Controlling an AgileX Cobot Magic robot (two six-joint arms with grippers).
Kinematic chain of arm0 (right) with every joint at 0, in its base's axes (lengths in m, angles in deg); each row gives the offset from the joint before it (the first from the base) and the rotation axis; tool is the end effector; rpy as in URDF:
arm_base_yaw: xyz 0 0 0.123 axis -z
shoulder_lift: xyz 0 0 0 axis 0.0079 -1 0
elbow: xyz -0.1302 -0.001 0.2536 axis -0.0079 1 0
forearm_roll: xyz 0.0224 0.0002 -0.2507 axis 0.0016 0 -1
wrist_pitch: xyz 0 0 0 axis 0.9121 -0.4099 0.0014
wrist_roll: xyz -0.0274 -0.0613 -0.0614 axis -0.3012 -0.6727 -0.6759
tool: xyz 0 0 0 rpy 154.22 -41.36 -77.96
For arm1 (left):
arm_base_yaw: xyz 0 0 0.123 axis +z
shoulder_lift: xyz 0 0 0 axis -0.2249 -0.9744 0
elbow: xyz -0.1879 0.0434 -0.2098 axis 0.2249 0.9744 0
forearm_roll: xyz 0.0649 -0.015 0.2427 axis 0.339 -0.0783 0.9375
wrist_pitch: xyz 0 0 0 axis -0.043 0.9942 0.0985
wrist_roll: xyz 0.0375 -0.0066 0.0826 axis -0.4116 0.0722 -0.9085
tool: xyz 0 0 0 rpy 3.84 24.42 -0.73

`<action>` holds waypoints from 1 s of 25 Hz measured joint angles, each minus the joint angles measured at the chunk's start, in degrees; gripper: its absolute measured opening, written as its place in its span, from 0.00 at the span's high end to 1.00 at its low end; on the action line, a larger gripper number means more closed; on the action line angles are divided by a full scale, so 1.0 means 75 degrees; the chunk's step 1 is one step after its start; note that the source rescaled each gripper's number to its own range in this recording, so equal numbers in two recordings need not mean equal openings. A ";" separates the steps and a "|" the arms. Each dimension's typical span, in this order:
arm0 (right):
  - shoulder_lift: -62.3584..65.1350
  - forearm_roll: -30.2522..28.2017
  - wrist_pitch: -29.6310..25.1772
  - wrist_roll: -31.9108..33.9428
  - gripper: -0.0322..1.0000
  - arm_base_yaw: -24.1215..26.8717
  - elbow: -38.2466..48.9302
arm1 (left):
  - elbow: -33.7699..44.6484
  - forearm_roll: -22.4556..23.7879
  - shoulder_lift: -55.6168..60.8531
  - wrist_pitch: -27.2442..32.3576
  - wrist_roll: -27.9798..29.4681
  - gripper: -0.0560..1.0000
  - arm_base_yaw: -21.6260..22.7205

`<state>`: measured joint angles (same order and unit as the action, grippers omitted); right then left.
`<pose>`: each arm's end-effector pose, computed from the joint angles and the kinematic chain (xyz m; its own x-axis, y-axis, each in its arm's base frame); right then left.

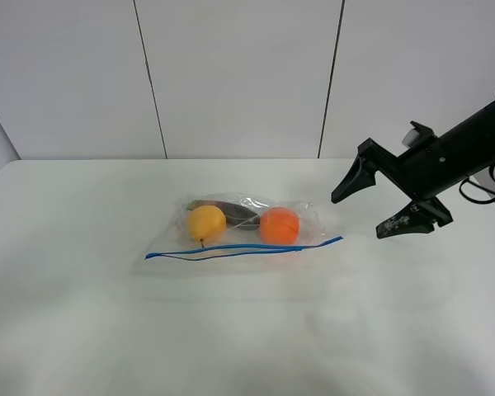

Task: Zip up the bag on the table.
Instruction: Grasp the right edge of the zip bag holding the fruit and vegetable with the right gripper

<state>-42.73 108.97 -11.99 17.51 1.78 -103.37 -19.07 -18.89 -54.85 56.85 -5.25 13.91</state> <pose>0.3195 0.0468 0.2221 -0.9665 0.2565 0.0066 0.2071 0.7647 0.6102 -0.0060 -0.0035 0.2759 -0.4614 -0.0277 -0.8868 0.0078 0.9993 -0.0353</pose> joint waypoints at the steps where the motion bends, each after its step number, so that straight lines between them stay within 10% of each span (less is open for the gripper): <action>1: -0.0206 0.0170 0.0000 -0.0068 0.08 0.0000 -0.0002 | 0.0000 0.0000 0.0000 0.0000 0.0000 0.00 0.0000; 17: -0.2182 0.1881 -0.0248 -0.0706 0.24 0.0000 -0.0008 | 0.0000 0.0000 0.0000 0.0000 0.0000 0.00 0.0000; 25: -0.2331 0.2409 -0.0060 -0.0618 0.52 0.0000 -0.0008 | 0.0000 0.0000 0.0000 0.0000 0.0000 0.00 0.0000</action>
<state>-60.21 127.04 -12.44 12.88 1.78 -103.44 -19.07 -18.89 -54.85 56.85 -5.25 13.91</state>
